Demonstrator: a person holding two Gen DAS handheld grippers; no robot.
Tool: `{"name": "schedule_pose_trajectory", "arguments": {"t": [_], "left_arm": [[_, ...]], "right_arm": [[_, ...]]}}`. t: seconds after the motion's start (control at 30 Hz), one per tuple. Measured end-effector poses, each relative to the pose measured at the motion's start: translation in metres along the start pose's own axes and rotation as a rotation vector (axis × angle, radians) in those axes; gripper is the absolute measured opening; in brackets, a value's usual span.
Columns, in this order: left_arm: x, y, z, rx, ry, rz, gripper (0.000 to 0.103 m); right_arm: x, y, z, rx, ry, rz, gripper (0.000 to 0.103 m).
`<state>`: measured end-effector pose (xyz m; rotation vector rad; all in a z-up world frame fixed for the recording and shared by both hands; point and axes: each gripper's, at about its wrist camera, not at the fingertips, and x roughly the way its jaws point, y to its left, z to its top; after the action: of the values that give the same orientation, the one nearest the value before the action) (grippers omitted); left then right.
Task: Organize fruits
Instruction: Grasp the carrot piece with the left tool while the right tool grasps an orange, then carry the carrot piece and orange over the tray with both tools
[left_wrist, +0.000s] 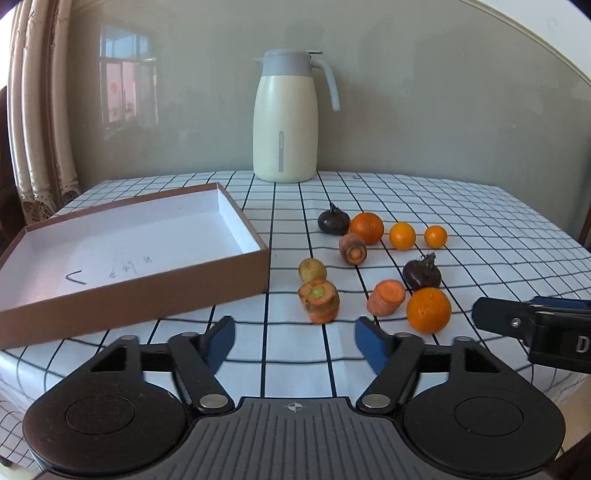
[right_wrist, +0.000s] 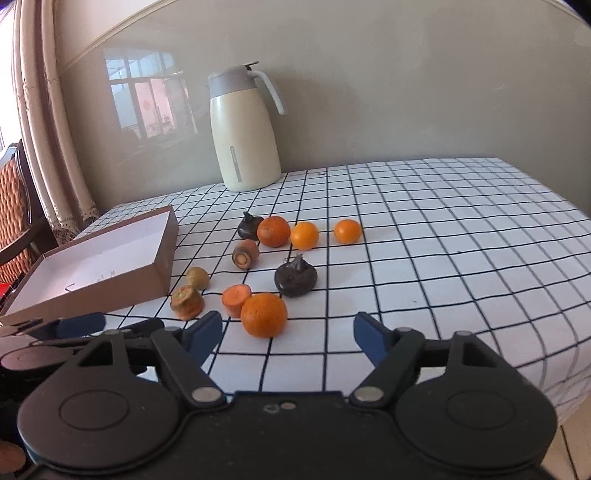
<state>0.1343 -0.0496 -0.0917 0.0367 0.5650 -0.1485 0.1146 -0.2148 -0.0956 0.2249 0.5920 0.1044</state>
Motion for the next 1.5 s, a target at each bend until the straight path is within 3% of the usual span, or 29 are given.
{"name": "schedule_pose_trajectory", "arguments": {"t": [0.3, 0.43, 0.73, 0.87, 1.03, 1.5], "left_arm": [[0.03, -0.008, 0.007, -0.006, 0.013, -0.016, 0.06], [0.043, -0.013, 0.008, -0.009, 0.02, -0.016, 0.05], [0.064, -0.013, 0.006, -0.033, 0.027, -0.016, 0.047], [0.066, -0.013, 0.005, -0.025, 0.009, -0.012, 0.035], [0.065, -0.014, 0.002, -0.016, -0.007, -0.007, 0.035], [0.052, -0.015, -0.003, -0.01, -0.013, -0.022, 0.034]], "right_arm": [[0.03, -0.001, 0.004, 0.011, 0.036, 0.041, 0.059], [0.042, -0.005, 0.004, 0.021, 0.054, 0.049, 0.046], [0.057, -0.006, 0.005, 0.05, 0.071, 0.091, 0.046], [0.061, -0.006, 0.004, 0.081, 0.096, 0.123, 0.043], [0.063, -0.002, 0.002, 0.061, 0.092, 0.12, 0.03], [0.047, -0.009, -0.001, 0.055, 0.048, 0.062, 0.03]]}}
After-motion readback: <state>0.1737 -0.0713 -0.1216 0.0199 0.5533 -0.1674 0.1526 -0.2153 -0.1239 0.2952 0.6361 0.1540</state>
